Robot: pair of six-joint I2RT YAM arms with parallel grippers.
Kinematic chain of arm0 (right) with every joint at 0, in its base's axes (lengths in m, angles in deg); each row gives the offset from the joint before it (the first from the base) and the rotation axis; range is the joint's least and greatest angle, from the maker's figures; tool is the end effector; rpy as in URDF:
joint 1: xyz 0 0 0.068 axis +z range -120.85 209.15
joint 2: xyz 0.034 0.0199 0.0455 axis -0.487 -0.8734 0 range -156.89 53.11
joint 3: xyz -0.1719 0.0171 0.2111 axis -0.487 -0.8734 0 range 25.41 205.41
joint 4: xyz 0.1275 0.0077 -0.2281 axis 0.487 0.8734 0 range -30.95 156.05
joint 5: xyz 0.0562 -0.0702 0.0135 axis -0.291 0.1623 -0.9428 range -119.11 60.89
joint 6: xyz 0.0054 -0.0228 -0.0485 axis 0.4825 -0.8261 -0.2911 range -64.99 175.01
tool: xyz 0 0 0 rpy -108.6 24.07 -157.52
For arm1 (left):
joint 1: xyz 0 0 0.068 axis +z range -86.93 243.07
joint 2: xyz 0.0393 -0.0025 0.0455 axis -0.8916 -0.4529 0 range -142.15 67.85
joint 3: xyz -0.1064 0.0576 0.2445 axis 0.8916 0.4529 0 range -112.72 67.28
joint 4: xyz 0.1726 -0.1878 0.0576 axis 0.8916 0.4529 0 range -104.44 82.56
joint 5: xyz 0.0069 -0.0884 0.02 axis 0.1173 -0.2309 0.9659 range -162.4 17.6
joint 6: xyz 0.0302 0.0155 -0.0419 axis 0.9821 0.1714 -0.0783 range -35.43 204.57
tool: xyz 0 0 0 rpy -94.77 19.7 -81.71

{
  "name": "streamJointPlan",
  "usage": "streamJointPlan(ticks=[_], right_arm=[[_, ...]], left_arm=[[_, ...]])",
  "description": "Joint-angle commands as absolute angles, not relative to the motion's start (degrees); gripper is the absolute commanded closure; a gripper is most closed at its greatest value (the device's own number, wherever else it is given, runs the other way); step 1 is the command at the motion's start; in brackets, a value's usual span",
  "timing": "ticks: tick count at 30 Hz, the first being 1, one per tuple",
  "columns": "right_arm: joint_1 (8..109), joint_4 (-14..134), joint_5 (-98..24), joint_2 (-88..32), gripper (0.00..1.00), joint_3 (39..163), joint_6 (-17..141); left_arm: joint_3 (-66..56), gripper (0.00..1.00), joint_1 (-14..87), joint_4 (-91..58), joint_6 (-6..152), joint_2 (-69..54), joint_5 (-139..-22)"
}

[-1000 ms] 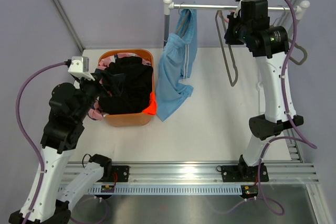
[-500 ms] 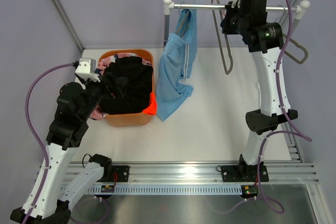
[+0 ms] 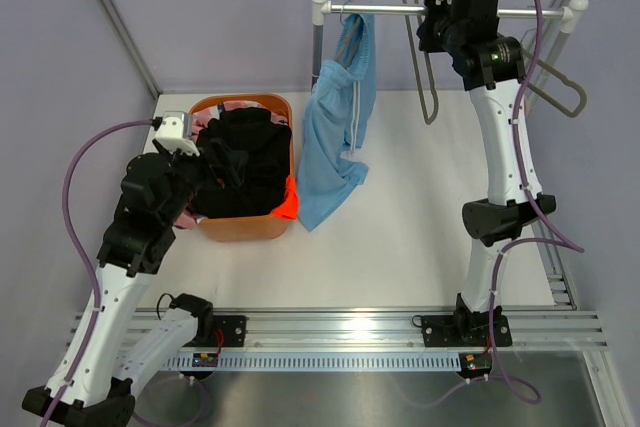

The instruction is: Remove the shorts from the hanger

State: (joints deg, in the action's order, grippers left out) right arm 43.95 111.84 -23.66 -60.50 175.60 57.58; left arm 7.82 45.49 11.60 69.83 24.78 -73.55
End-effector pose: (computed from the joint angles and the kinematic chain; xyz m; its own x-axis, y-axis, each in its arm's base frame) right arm 0.3795 0.0969 0.5191 -0.2769 -0.0270 -0.9605 -0.1541 0.9879 0.0166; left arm 0.1460 -0.0469 0.4022 -0.2361 -0.1921 -0.9525 0.2695 0.9289 -0.2541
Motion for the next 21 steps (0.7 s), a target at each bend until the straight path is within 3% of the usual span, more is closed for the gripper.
streamJointPlan(ticks=[1,21], right_arm=[[43.1,106.0,-23.3,-61.6,1.0,178.2,55.7],[42.9,106.1,-23.0,-58.2,1.0,168.2,56.1]], left_arm=[[8.1,0.01,45.5,8.8,70.9,24.1,-75.0],[8.6,0.01,45.5,8.6,70.7,23.6,-75.8]])
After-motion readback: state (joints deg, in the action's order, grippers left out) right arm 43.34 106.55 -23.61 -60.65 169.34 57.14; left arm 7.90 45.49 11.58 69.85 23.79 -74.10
